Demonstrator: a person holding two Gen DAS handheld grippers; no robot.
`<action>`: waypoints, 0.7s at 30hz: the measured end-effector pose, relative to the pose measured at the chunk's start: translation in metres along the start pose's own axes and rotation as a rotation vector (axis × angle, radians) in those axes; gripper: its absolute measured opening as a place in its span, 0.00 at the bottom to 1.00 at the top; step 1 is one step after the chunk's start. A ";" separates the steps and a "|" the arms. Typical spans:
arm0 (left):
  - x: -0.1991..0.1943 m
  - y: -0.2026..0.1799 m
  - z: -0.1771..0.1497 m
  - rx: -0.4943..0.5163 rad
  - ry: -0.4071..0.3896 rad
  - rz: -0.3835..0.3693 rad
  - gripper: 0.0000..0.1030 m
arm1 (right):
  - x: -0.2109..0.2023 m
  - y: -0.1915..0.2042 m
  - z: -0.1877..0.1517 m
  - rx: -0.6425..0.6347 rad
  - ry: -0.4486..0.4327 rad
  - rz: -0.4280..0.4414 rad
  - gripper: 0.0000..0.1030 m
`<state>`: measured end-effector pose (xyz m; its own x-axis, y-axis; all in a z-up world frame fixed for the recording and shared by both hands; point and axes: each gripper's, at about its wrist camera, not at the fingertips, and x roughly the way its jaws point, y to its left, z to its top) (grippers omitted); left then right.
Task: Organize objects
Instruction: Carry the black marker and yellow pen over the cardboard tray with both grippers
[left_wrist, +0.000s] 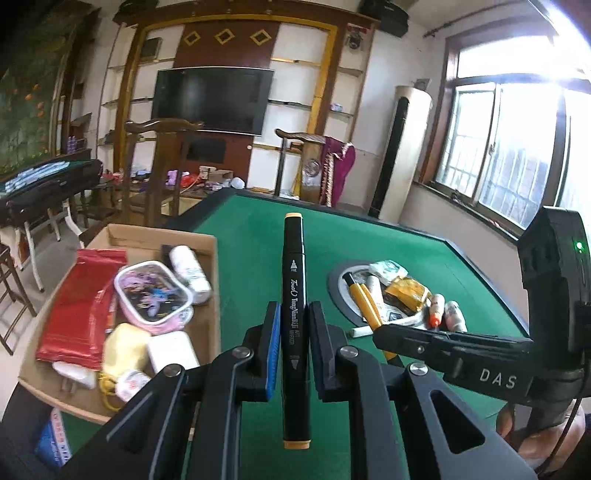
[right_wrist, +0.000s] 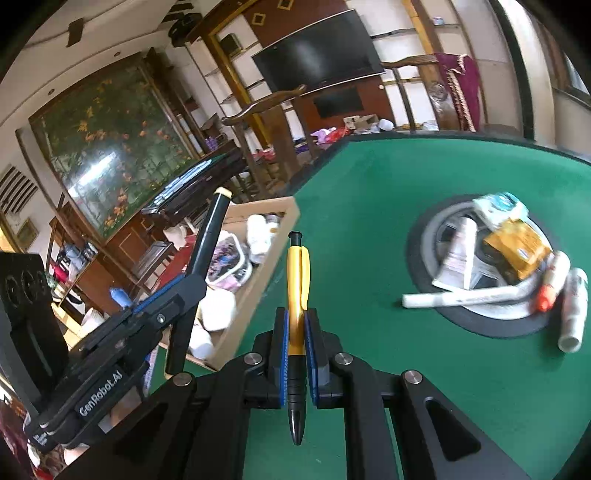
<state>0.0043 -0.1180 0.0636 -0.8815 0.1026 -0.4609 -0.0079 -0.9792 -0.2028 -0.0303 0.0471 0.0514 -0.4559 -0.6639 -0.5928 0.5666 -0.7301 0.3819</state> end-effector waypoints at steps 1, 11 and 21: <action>-0.002 0.005 0.000 -0.008 -0.004 0.003 0.14 | 0.004 0.006 0.003 -0.007 0.003 0.005 0.10; -0.018 0.079 0.000 -0.144 -0.015 0.063 0.14 | 0.045 0.058 0.031 -0.065 0.039 0.047 0.10; -0.005 0.128 -0.009 -0.267 0.046 0.100 0.14 | 0.123 0.094 0.064 -0.087 0.118 0.040 0.10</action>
<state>0.0121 -0.2426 0.0318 -0.8493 0.0221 -0.5274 0.2077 -0.9045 -0.3724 -0.0774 -0.1136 0.0593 -0.3505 -0.6648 -0.6597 0.6424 -0.6832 0.3472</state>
